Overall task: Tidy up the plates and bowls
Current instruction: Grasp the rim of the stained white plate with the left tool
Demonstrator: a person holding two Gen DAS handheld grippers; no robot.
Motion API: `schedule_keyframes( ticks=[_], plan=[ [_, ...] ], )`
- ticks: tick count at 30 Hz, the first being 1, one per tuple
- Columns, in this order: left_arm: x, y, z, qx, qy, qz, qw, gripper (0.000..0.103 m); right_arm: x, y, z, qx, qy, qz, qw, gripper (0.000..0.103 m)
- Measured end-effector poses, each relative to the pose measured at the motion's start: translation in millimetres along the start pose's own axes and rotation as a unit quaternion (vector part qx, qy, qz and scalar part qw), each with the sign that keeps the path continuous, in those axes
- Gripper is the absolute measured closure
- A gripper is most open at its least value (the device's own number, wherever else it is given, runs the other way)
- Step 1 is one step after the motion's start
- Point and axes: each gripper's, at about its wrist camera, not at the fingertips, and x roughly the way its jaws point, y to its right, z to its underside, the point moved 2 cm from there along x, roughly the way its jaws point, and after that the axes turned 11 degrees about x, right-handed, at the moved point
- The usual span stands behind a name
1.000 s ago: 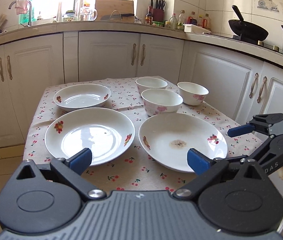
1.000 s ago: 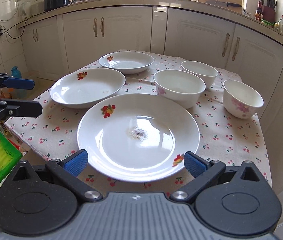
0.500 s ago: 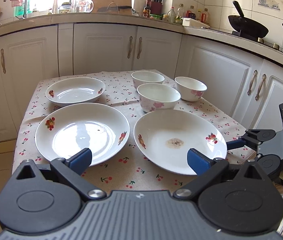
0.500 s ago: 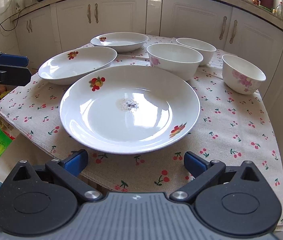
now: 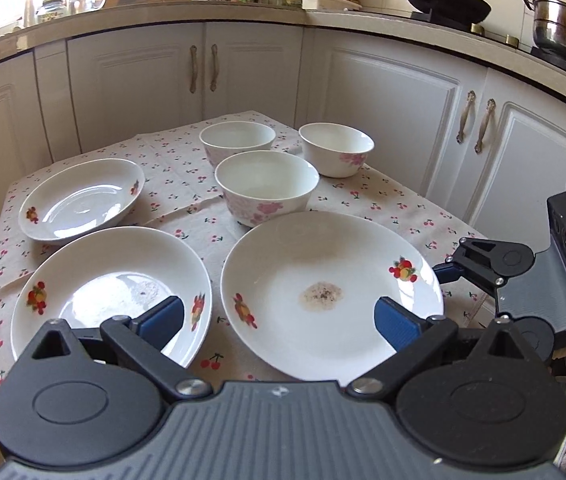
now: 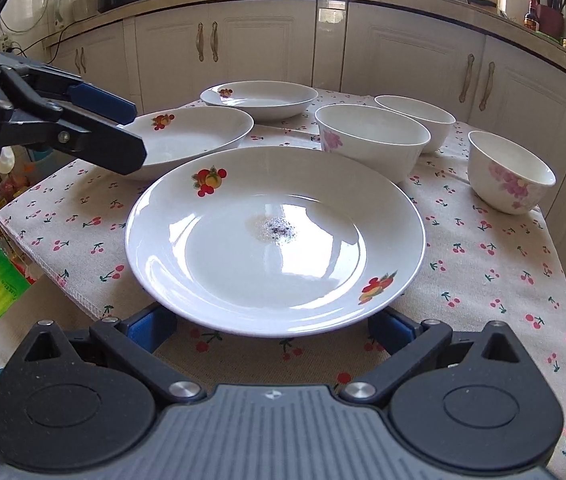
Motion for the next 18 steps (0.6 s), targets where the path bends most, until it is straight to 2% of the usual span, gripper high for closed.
schedule_keyframes(
  ticks=[11, 14, 18],
  plan=[
    [56, -10, -35, 0.057, -0.051, 0.062, 0.9951, 0.003, -2, 2, 9, -0.005, 0.042, -0.012, 0.999, 0.0],
    [74, -15, -39, 0.052, -0.076, 0.088, 0.9918, 0.003, -2, 2, 10, -0.003, 0.049, -0.013, 0.999, 0.0],
    [97, -22, -44, 0.053, -0.102, 0.097, 0.9886, 0.003, -2, 2, 11, -0.003, 0.053, -0.013, 0.999, 0.0]
  ],
)
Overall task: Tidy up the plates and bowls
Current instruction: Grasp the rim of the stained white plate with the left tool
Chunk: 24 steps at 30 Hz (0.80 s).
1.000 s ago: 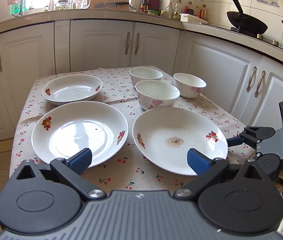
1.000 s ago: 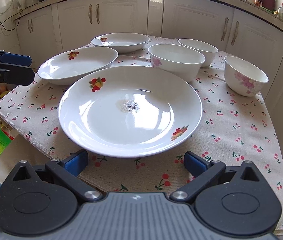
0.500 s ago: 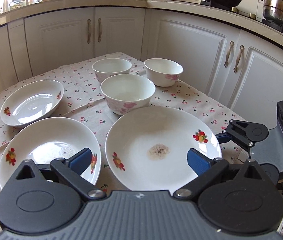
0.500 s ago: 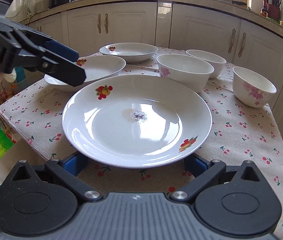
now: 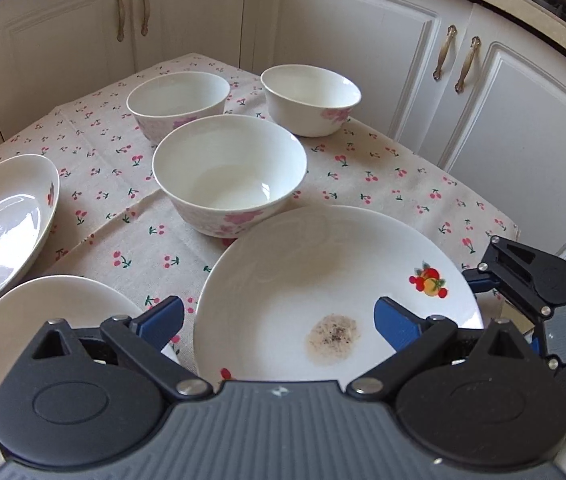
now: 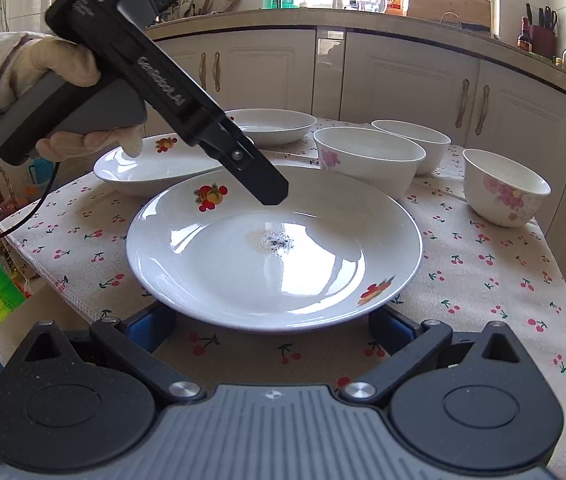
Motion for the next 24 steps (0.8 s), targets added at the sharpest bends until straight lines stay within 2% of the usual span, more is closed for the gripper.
schedule_keyframes(
  ticks=[3, 9, 24],
  plan=[
    [10, -5, -5, 0.003, -0.016, 0.017, 0.9997, 0.003, 0, 0, 0, -0.001, -0.001, 0.0, 1.0, 0.0],
    [25, -7, -11, 0.0, -0.044, 0.073, 0.9963, 0.003, -1, 0, 1, -0.002, 0.002, -0.003, 1.0, 0.0],
    [37, -17, -21, -0.005, -0.107, 0.135, 0.9851, 0.004, 0, 1, -1, -0.007, -0.002, -0.008, 1.0, 0.0]
  ],
)
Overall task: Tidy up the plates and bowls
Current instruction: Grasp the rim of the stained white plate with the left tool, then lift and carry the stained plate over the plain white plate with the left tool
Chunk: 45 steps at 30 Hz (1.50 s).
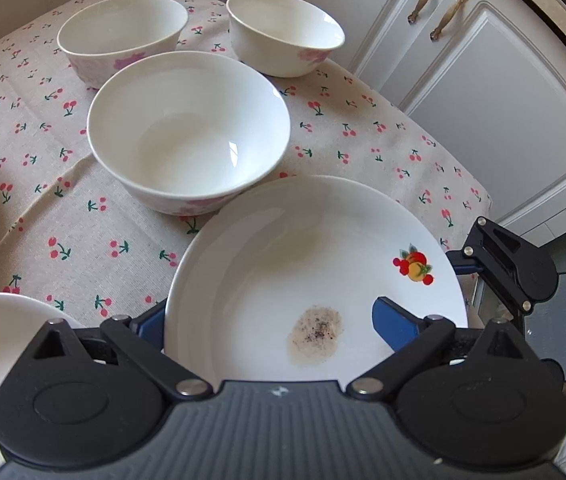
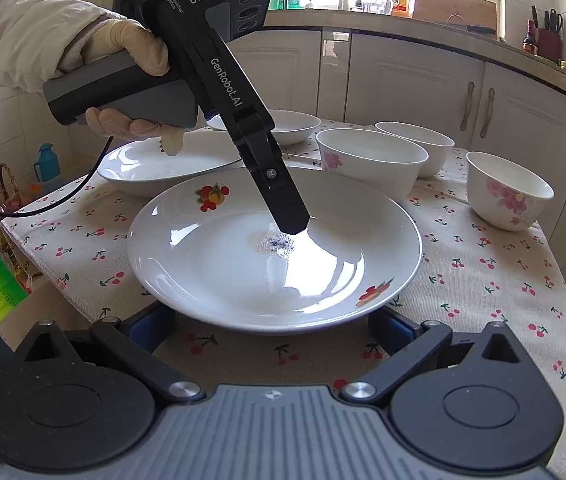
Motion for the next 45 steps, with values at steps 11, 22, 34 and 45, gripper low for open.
schedule_keyframes(
  ticks=[11, 22, 34, 45],
  plan=[
    [3, -5, -7, 0.001, -0.045, 0.038, 0.9983, 0.004, 2, 1, -4, -0.009, -0.014, -0.008, 1.0, 0.0],
    [3, -6, -8, 0.003, -0.06, 0.048, 0.997, 0.005, 4, 3, -9, -0.012, -0.032, -0.011, 0.999, 0.0],
    [-3, -7, -7, -0.003, -0.05, 0.053, 0.9973, 0.005, 5, 2, -13, -0.014, -0.051, -0.007, 0.999, 0.0],
    [-18, -6, -4, -0.005, -0.036, 0.048, 0.9982, 0.005, 2, -2, -20, -0.024, -0.053, -0.005, 0.998, 0.0]
  ],
)
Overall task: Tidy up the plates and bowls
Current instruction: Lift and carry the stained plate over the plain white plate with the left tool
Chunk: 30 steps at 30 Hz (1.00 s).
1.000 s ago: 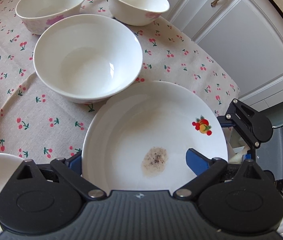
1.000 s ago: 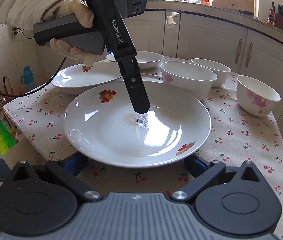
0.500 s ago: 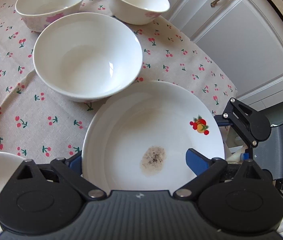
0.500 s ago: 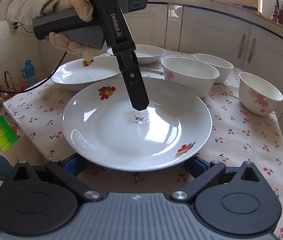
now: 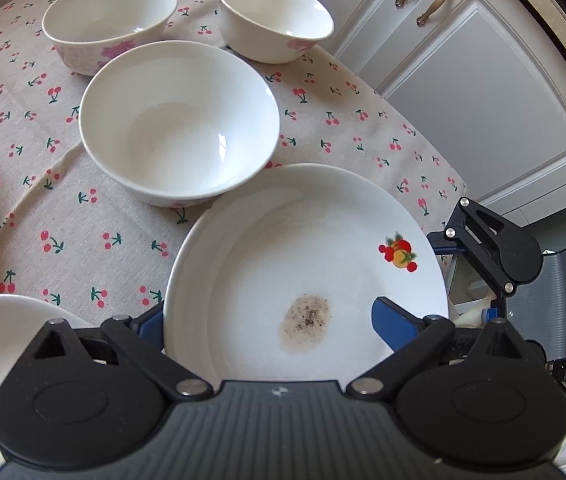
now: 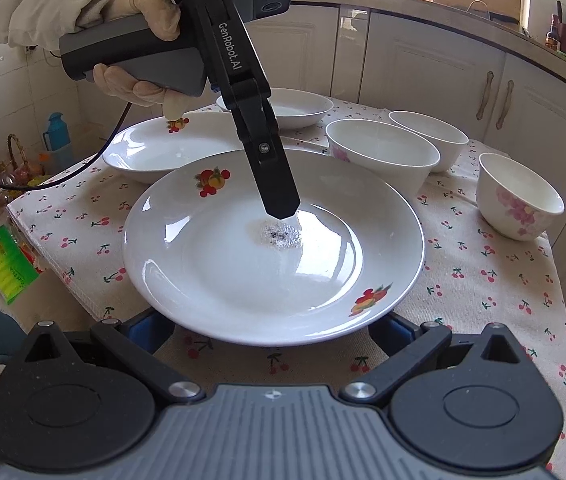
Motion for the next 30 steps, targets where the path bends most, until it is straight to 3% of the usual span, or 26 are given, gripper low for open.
schedule_keyframes(
  ticks=[17, 30],
  plan=[
    [-31, 8, 11, -0.011, 0.038, -0.006, 0.9992, 0.005, -13, -17, -16, -0.019, 0.006, -0.003, 1.0, 0.0],
    [-72, -5, 36, -0.052, 0.077, -0.04, 0.9949, 0.005, -5, -33, -43, -0.059, 0.016, -0.035, 0.998, 0.0]
  ],
)
